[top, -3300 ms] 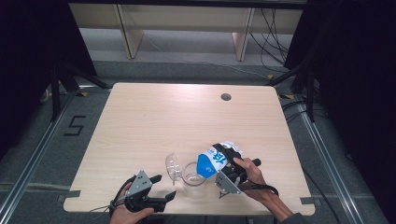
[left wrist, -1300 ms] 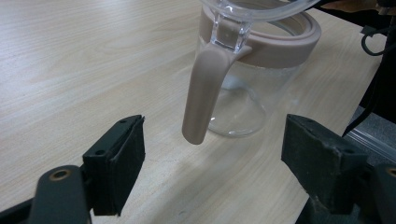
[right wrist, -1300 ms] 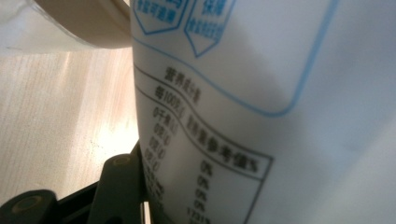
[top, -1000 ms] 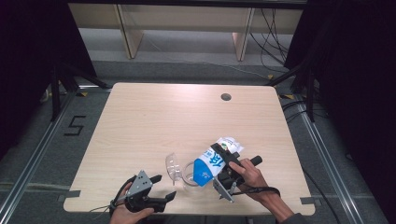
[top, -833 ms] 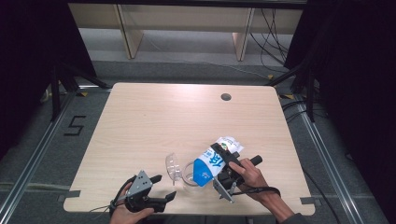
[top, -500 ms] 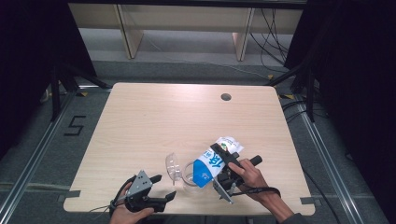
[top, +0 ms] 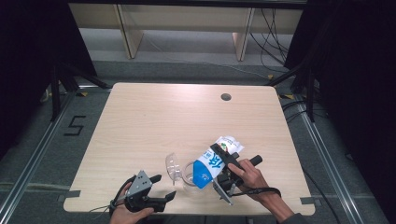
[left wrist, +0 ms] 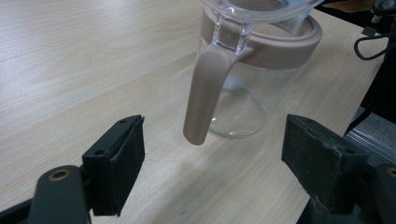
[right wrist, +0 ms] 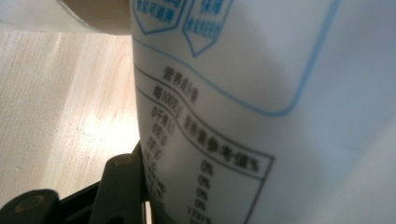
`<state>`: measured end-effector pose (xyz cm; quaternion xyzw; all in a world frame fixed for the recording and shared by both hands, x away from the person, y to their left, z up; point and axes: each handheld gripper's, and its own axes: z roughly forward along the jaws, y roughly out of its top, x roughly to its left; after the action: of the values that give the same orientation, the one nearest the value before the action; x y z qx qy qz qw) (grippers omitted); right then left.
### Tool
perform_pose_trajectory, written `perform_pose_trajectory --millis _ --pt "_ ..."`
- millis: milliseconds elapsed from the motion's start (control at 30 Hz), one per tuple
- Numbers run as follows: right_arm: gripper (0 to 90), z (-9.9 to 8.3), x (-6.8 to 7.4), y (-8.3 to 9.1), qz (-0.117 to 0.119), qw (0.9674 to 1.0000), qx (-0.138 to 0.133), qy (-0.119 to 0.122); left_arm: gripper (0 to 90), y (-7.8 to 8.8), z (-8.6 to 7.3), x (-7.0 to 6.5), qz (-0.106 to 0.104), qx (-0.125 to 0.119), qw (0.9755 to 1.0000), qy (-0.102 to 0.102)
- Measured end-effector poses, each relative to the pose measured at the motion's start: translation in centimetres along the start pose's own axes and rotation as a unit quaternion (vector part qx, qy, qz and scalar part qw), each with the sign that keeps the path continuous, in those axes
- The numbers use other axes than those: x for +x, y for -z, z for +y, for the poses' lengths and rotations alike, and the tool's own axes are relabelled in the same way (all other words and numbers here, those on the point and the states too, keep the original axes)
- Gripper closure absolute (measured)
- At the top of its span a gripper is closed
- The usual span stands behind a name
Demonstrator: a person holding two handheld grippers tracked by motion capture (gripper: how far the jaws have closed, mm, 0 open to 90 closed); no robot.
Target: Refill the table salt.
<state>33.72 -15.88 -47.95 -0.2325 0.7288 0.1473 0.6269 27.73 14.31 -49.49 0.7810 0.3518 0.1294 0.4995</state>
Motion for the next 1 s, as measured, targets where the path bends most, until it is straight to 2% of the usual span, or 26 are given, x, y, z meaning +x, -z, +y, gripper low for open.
perform_pose_trajectory --millis 133,233,300,400,433,467,567,600,633,667,767,967,1000 --pt "49.3 -0.01 -0.08 0.04 0.0 1.0 0.002 0.002 21.0 0.06 0.01 0.08 0.0 0.002 1.0 -0.005" --pt "49.3 -0.07 -0.12 0.03 0.0 1.0 0.001 0.002 21.0 -0.02 0.0 -0.01 0.0 -0.001 1.0 0.002" --pt "49.3 -0.04 -0.28 -0.01 -0.004 0.9998 0.0 0.019 21.0 -0.01 0.0 -0.03 0.0 -0.002 1.0 0.002" --pt "49.5 -0.06 -0.24 -0.05 -0.002 0.9998 0.0 0.022 21.0 0.01 0.0 0.02 0.001 0.001 1.0 0.001" --pt "49.5 -0.04 -0.39 -0.15 -0.007 0.9993 -0.009 0.036 21.0 0.05 0.01 0.05 0.001 0.003 1.0 -0.003" --pt "49.4 -0.03 -0.39 -0.14 -0.007 0.9992 -0.01 0.037 21.0 -0.01 0.01 -0.01 0.0 -0.002 1.0 0.0" --pt "49.5 0.0 -0.38 -0.15 -0.007 0.9992 -0.01 0.038 21.0 0.05 0.01 0.07 0.001 0.003 1.0 -0.003" --pt "49.5 -0.04 -0.01 -0.07 -0.002 0.9999 -0.001 0.015 21.0 0.05 0.01 0.06 0.0 0.002 1.0 -0.003" --pt "49.6 -0.08 -0.07 0.03 0.005 0.9996 0.004 0.028 21.0 0.06 0.02 0.06 0.0 0.002 1.0 -0.004" --pt "49.7 -0.08 -0.06 0.05 0.006 0.9995 0.006 0.03 21.0 0.05 0.02 0.08 0.0 0.002 1.0 -0.004" --pt "49.8 -0.01 -0.06 -0.04 -0.006 0.9997 0.0 0.026 21.0 0.04 0.01 0.09 -0.001 0.0 1.0 -0.004" --pt "49.9 -0.06 -0.06 -0.03 -0.007 0.9996 0.001 0.028 21.0 0.06 0.02 0.07 0.001 0.002 1.0 -0.004" --pt "50.0 -0.01 -0.39 -0.1 -0.01 0.9987 -0.006 0.05 21.0 0.06 0.02 0.07 0.001 0.002 1.0 -0.004"
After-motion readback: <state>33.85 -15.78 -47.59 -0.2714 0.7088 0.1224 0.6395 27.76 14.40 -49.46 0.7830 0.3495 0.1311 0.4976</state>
